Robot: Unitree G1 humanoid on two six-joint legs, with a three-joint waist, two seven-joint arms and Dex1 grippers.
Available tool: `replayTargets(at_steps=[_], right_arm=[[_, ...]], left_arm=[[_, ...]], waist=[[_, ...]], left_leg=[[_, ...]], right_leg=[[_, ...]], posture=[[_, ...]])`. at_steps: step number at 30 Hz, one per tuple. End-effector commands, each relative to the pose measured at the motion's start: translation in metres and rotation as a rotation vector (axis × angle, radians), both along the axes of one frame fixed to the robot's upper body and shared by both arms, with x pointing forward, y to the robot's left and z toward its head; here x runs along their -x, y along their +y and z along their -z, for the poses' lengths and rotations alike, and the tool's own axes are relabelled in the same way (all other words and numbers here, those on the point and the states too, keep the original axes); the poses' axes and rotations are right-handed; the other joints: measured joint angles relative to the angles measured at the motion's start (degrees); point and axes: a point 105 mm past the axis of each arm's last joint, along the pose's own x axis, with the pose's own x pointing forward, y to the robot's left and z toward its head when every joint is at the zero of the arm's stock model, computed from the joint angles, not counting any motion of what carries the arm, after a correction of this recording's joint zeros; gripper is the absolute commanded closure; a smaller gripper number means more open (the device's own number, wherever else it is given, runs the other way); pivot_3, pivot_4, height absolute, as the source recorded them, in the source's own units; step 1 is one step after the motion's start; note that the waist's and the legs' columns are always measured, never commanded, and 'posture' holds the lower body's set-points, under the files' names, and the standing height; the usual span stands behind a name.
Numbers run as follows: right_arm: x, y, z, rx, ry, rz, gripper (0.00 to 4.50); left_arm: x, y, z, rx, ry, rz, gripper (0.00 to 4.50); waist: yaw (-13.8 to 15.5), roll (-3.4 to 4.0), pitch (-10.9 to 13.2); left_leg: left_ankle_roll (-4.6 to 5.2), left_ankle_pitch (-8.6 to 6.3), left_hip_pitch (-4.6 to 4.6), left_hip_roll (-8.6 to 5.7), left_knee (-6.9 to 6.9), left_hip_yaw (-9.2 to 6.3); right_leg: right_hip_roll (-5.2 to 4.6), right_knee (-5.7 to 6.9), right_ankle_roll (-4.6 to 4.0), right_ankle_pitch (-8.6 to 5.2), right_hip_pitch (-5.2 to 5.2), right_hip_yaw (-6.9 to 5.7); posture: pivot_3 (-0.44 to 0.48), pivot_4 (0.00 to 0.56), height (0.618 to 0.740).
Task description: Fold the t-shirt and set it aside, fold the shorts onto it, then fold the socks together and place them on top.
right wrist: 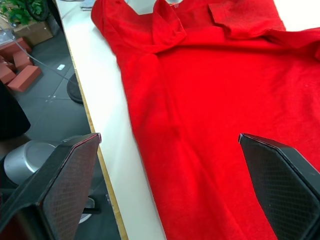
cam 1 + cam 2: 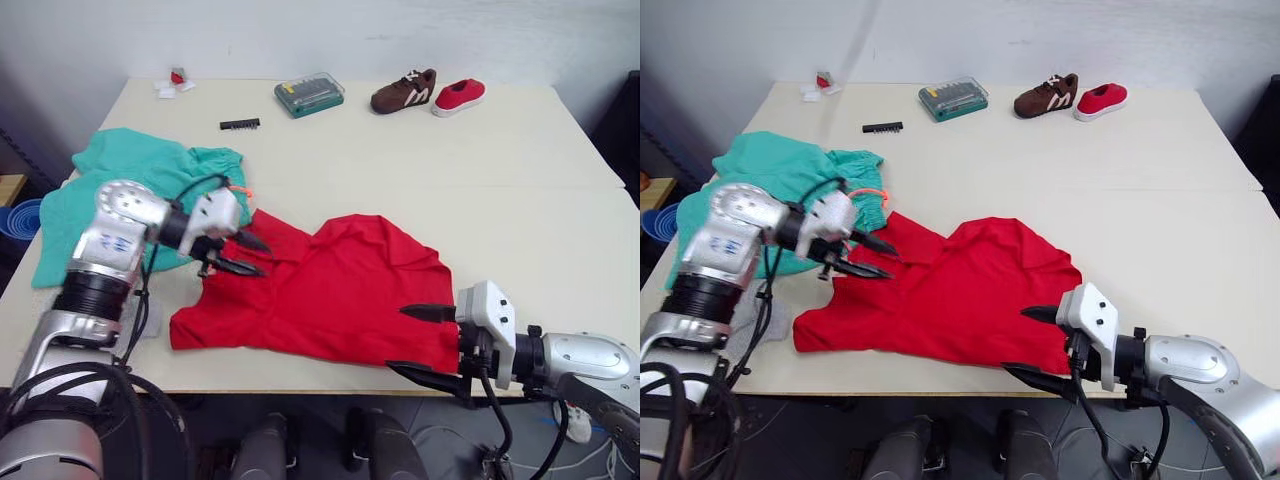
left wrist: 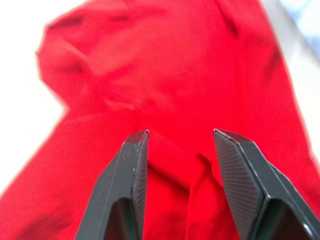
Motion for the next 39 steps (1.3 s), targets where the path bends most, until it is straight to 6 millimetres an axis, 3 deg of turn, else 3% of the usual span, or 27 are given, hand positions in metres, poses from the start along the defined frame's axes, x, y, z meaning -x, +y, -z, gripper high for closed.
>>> replayTargets(at_steps=[1, 5, 9, 15, 19, 24, 27, 31, 35, 39], right_arm=[[-0.004, 0.004, -0.005, -0.007, -0.059, 0.006, 0.00], [-0.003, 0.008, 0.000, 0.019, -0.064, -0.034, 0.93], [-0.004, 0.008, 0.010, 0.071, -0.076, -0.061, 2.36], [-0.015, 0.000, 0.050, 0.170, -0.054, -0.056, 4.43], [-0.018, -0.009, 0.073, 0.215, -0.025, -0.032, 4.47], [-0.016, -0.043, 0.095, 0.297, 0.019, 0.066, 4.47], [-0.010, -0.065, 0.096, 0.324, 0.035, 0.124, 4.47], [-0.002, -0.098, 0.085, 0.351, 0.045, 0.207, 4.47], [-0.004, -0.083, 0.056, 0.238, 0.003, 0.197, 4.47], [-0.008, -0.041, 0.017, 0.068, -0.040, 0.111, 4.47]], left_arm=[[0.030, -0.001, -0.010, 0.060, 0.075, 0.047, 2.35], [0.059, 0.015, 0.011, 0.022, 0.170, 0.030, 3.25], [0.070, 0.027, 0.043, -0.038, 0.208, -0.034, 4.50], [0.053, 0.024, 0.080, -0.097, 0.168, -0.110, 4.50], [0.051, 0.030, 0.103, -0.179, 0.174, -0.140, 4.50], [0.056, 0.062, 0.119, -0.278, 0.192, -0.196, 4.50], [0.054, 0.081, 0.119, -0.305, 0.170, -0.246, 4.50], [0.049, 0.095, 0.102, -0.263, 0.144, -0.305, 4.50], [0.050, 0.079, 0.077, -0.134, 0.177, -0.294, 4.50], [0.066, 0.040, 0.046, 0.023, 0.300, -0.186, 4.50]], waist=[[-0.5, 0.03, 0.0], [-1.0, 0.04, 0.0], [-0.8, 0.03, 0.0], [0.6, -0.03, -0.1], [0.5, -0.05, -0.1], [0.1, -0.08, -0.6], [0.0, -0.05, -0.9], [0.3, 0.00, -1.1], [0.6, 0.02, -1.0], [0.2, 0.08, -1.0]], left_leg=[[-0.01, 0.01, 0.00, 0.00, 0.00, 0.01], [-0.05, 0.03, 0.06, -0.01, 0.00, 0.01], [-0.14, 0.07, 0.07, 0.03, -0.03, 0.01], [-0.32, -0.14, 0.07, -0.05, -0.03, -0.03], [-0.09, -0.06, 0.04, -0.06, -0.03, 0.02], [-0.14, -0.09, 0.14, 0.00, -0.10, 0.03], [-0.32, -0.25, 0.42, 0.02, -0.17, 0.01], [-0.08, -0.67, 1.16, 0.09, -0.36, -0.01], [-0.11, -0.66, 1.09, 0.10, -0.41, -0.02], [-0.38, -0.51, 0.87, 0.13, -0.41, -0.03]], right_leg=[[0.00, 0.00, 0.01, 0.00, 0.00, 0.02], [0.00, 0.01, 0.03, -0.02, 0.06, 0.05], [0.03, 0.02, 0.01, -0.03, 0.02, 0.04], [-0.12, -0.07, 0.00, 0.01, 0.05, 0.03], [-0.13, -0.05, 0.00, 0.01, 0.01, 0.03], [-0.10, -0.05, -0.03, 0.00, 0.04, 0.02], [-0.11, -0.12, -0.08, -0.03, 0.28, 0.02], [-0.12, -0.42, -0.16, -0.09, 1.01, 0.01], [-0.14, -0.45, -0.40, -0.23, 0.91, 0.05], [-0.14, -0.35, -0.29, -0.17, 0.69, 0.03]], posture=[[0.000, 0.150, 0.740], [0.000, 0.150, 0.740], [0.000, 0.150, 0.740], [0.000, 0.150, 0.740], [0.000, 0.150, 0.740], [0.000, 0.150, 0.740], [0.000, 0.150, 0.740], [0.000, 0.150, 0.740], [0.000, 0.150, 0.740], [0.000, 0.150, 0.740]])
